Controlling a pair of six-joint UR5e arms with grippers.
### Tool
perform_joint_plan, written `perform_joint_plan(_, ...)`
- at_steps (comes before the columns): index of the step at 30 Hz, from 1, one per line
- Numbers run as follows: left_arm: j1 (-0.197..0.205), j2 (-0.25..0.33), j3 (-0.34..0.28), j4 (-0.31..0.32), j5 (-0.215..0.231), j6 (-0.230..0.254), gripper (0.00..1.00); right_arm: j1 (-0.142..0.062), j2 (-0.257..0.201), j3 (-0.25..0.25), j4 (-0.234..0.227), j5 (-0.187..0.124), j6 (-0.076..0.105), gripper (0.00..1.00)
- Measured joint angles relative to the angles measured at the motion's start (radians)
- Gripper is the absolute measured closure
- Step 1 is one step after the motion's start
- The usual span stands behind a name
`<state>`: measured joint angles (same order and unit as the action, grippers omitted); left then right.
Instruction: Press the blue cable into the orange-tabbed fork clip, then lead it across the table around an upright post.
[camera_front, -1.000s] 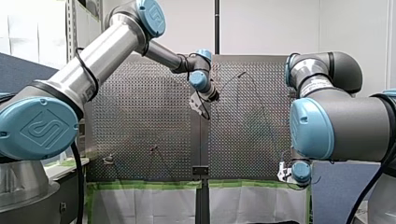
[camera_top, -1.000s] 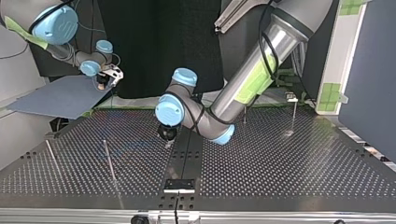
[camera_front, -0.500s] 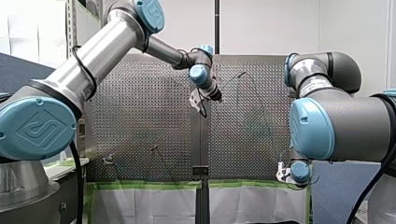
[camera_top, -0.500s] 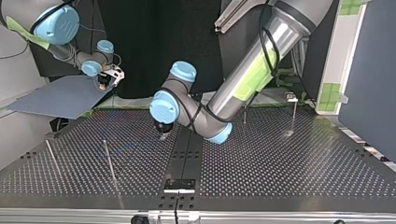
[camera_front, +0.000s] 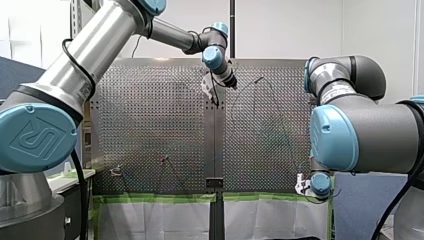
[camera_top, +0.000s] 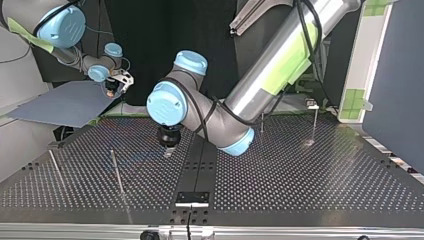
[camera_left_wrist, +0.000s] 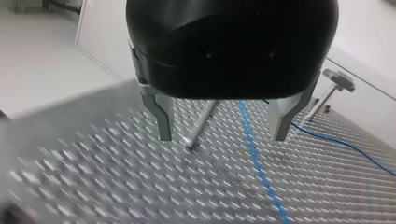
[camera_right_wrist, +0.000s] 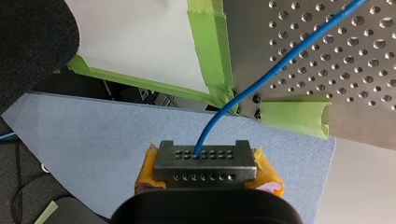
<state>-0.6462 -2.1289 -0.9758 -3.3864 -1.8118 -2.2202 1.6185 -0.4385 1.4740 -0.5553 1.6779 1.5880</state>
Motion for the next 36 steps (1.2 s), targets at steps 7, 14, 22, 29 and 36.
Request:
perform_joint_plan(7, -0.015, 0.053, 0.032, -0.023, -0.007, 0.072, 0.00, 0.000, 0.000, 0.000, -0.001, 0.000, 0.000, 1.00)
perform_joint_plan(14, -0.025, 0.056, 0.052, -0.002, 0.055, 0.139, 0.00, 0.001, 0.000, 0.000, -0.002, 0.000, -0.002, 1.00)
perform_joint_plan(22, -0.027, 0.056, 0.053, 0.009, 0.134, 0.218, 0.00, 0.004, -0.001, 0.000, -0.001, 0.000, -0.004, 1.00)
perform_joint_plan(29, -0.031, 0.056, 0.053, 0.009, 0.175, 0.286, 0.00, 0.006, -0.001, 0.000, -0.001, 0.000, -0.003, 1.00)
perform_joint_plan(36, -0.032, 0.057, 0.053, 0.004, 0.166, 0.347, 0.00, 0.007, 0.000, 0.000, -0.001, -0.001, -0.003, 1.00)
